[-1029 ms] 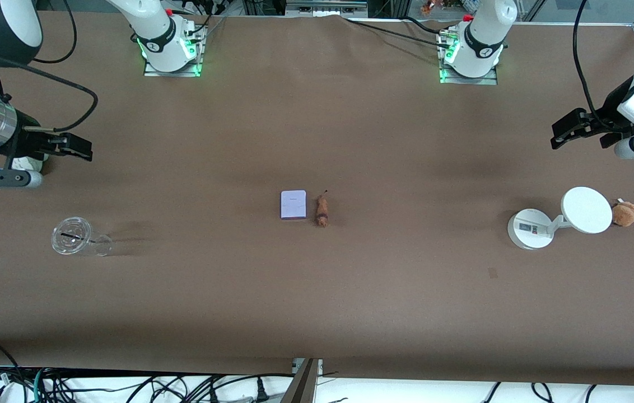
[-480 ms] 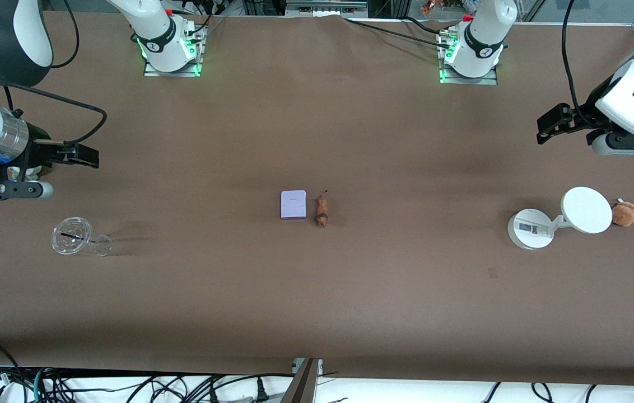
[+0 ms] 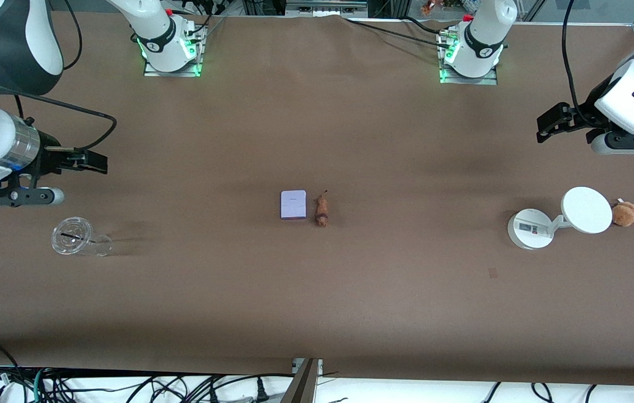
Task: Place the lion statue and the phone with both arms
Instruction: 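Move the right gripper toward the phone while the left gripper reaches the lion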
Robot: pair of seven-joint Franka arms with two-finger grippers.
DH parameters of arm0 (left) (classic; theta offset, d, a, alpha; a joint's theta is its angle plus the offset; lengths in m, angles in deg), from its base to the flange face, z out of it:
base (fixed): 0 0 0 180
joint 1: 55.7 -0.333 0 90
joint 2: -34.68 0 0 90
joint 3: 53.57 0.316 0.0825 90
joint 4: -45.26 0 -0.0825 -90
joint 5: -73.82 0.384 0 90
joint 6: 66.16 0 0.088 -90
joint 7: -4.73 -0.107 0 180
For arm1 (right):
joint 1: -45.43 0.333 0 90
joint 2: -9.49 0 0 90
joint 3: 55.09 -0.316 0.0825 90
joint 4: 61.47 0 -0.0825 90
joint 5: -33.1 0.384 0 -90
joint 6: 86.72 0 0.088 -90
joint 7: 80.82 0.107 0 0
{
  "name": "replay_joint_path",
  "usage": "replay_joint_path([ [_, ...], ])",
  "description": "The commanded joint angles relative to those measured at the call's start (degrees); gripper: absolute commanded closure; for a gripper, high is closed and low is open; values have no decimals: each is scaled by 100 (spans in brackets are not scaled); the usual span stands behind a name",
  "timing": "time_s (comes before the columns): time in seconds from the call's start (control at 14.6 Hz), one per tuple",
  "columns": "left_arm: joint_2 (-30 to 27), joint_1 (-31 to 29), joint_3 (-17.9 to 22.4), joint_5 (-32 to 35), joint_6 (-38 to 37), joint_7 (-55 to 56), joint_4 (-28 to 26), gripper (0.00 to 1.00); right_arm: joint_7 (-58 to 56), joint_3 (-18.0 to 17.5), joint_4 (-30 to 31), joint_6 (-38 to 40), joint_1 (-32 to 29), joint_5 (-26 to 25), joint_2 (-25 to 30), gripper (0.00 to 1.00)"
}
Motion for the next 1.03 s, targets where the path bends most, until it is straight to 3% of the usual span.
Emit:
replay_joint_path([
  [0.0, 40, -9, -16, 133, -50, 9, 130, 0, 42, -38, -88, -118, 39, 156, -146, 0],
  [0.69, 93, -61, -157, 80, -32, -35, 139, 0, 59, -38, -71, -609, 355, 164, -488, 0],
  [0.96, 119, -52, -175, 124, -59, 36, 95, 0, 77, -38, -62, -1179, 644, 165, -918, 0],
])
